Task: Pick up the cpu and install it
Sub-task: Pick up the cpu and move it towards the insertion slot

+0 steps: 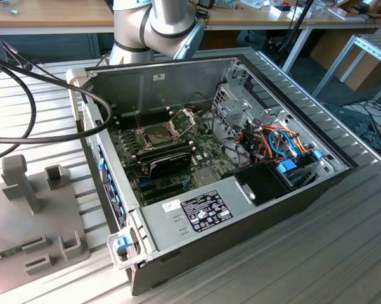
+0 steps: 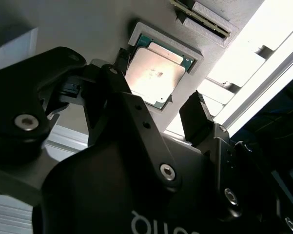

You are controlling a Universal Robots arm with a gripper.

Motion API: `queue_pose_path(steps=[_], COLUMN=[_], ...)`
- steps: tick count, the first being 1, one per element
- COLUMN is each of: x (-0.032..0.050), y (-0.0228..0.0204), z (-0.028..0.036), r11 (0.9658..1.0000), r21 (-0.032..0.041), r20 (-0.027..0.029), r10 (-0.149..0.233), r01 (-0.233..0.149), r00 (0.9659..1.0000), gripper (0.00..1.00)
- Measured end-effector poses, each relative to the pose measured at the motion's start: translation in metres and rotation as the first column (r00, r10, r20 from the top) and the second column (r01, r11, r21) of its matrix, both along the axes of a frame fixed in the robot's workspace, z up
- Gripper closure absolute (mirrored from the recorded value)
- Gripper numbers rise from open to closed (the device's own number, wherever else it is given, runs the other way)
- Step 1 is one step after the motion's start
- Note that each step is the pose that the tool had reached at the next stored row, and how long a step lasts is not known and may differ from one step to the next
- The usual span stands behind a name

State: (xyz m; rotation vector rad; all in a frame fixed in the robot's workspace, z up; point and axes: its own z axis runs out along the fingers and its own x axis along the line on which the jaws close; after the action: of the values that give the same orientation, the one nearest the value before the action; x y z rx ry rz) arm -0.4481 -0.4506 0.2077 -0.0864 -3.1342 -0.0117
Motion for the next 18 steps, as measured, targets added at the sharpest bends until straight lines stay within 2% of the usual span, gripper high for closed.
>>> queue_pose_path(steps=[6,8,11,12,14,18], x=[0.0000,0.0001,0.0000,0.0000,-0.0001,0.0000], y=[0.0000,0.0000,0.0000,-0.0001,0.0001,0.0000], z=[-0.0008,-0.0008,-0.0008,-0.0011,-0.0023,-0.0037], r11=[0.9995,0.9994,0.9994,0.9993,0.9993,0.9993], r21=[0.0014,0.0045,0.0047,0.0101,0.0140,0.0147], r20=[0.0004,0.0007,0.0006,0.0008,0.0010,0.0012], r10=[0.031,0.035,0.036,0.036,0.036,0.036], r01=[-0.031,-0.035,-0.036,-0.036,-0.036,-0.036], r00=[0.9995,0.9994,0.9994,0.9994,0.9994,0.9994], gripper=[0.31,0.31,0.31,0.31,0.31,0.31])
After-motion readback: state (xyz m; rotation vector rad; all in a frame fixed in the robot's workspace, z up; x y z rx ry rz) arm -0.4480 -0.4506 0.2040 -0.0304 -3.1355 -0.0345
